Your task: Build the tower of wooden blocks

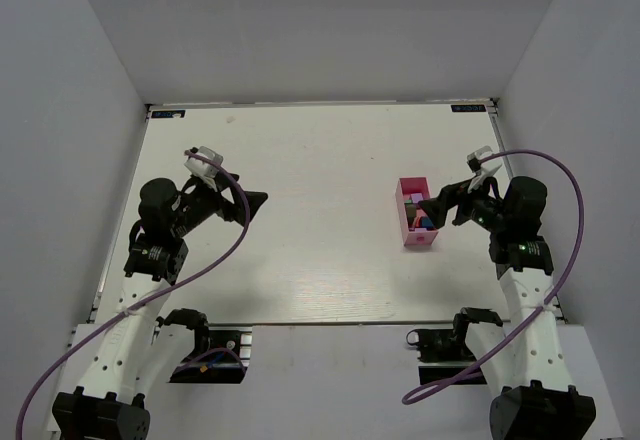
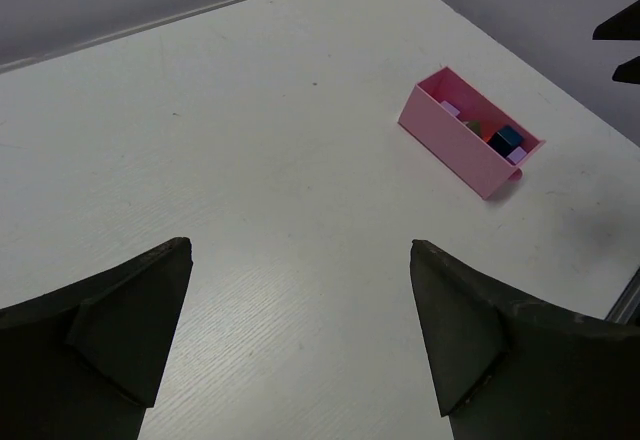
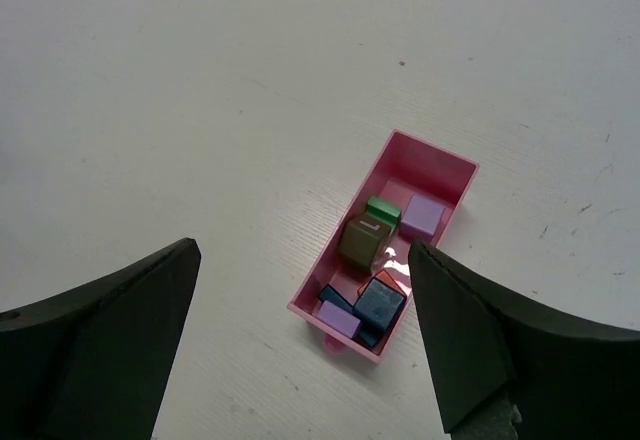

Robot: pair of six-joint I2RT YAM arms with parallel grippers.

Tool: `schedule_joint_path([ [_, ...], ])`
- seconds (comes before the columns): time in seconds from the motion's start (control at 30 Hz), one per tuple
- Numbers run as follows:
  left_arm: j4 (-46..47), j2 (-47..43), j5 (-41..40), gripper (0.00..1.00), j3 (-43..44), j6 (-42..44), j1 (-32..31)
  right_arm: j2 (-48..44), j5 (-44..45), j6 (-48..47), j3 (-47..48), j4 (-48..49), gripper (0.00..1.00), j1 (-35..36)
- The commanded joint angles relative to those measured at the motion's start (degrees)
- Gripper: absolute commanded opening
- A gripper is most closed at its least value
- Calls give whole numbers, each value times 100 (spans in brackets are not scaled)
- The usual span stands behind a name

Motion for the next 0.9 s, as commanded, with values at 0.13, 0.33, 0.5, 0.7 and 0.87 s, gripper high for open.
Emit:
schedule_joint_path([
  [0.13, 170, -80, 192, 100, -56, -256, 23, -71, -717, -932, 22, -252, 90, 16],
  [0.33, 170, 148, 78, 100, -56, -327, 23, 342, -668, -1224, 310, -368, 51, 165],
  [0.5, -144, 684, -177, 74, 92, -327, -83, 1167, 649, -1128, 549, -378, 43, 543],
  [0.7, -514, 1309, -413, 62, 348, -274, -135, 1880, 2609, -847, 699, -202, 49, 1272],
  [0.87, -743, 1695, -687, 67, 479, -274, -188, 2697, 3583, -706, 1068, -158, 46, 1510],
])
